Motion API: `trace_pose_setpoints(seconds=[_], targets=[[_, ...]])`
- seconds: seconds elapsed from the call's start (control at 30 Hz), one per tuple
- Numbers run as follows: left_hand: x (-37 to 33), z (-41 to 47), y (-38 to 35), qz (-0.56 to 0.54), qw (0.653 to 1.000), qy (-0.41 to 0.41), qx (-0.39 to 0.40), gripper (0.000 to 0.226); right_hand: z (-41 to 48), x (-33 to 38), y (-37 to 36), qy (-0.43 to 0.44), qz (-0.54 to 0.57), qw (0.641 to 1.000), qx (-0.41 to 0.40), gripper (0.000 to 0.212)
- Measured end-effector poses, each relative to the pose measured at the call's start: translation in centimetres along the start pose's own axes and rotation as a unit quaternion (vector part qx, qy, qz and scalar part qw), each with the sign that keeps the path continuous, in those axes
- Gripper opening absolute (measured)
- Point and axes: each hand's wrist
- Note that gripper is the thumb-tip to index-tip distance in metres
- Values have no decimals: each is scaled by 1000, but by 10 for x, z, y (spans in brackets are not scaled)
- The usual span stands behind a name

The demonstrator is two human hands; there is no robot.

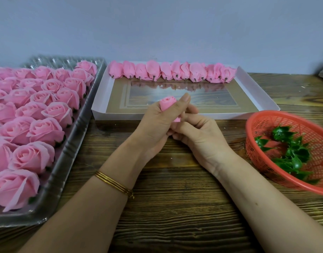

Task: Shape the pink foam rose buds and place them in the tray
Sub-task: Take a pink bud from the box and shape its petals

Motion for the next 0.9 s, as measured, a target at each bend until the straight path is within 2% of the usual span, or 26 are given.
trace_pose_setpoints(seconds=[0.17, 0.3, 0.53, 0.6, 0.7, 0.9], targets=[[1, 1, -2, 22, 999, -9, -33, 41, -1, 1, 1, 0, -55, 998, 2, 8], [4, 2, -1, 7, 998, -11, -64, 32, -3, 5, 2, 14, -130, 991, 3, 8], [4, 4, -3, 33, 991, -28, -126, 29, -7, 28, 4, 30, -233, 972, -29, 9], [3, 4, -4, 30, 991, -27, -126, 32, -8, 40, 8, 52, -265, 962, -37, 14], [1, 2, -3, 31, 991, -25, -124, 42, -10, 60, 20, 92, -317, 941, -74, 9], [1, 2, -1, 38, 990, -14, -131, 39, -22, 98, 54, 134, -385, 907, -101, 7]])
Point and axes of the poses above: each hand's wrist, its own z-axis towards the middle knuckle, its own y-axis out of the back of the hand, x = y × z, and after that the axes turned 4 degrees about z, right-handed
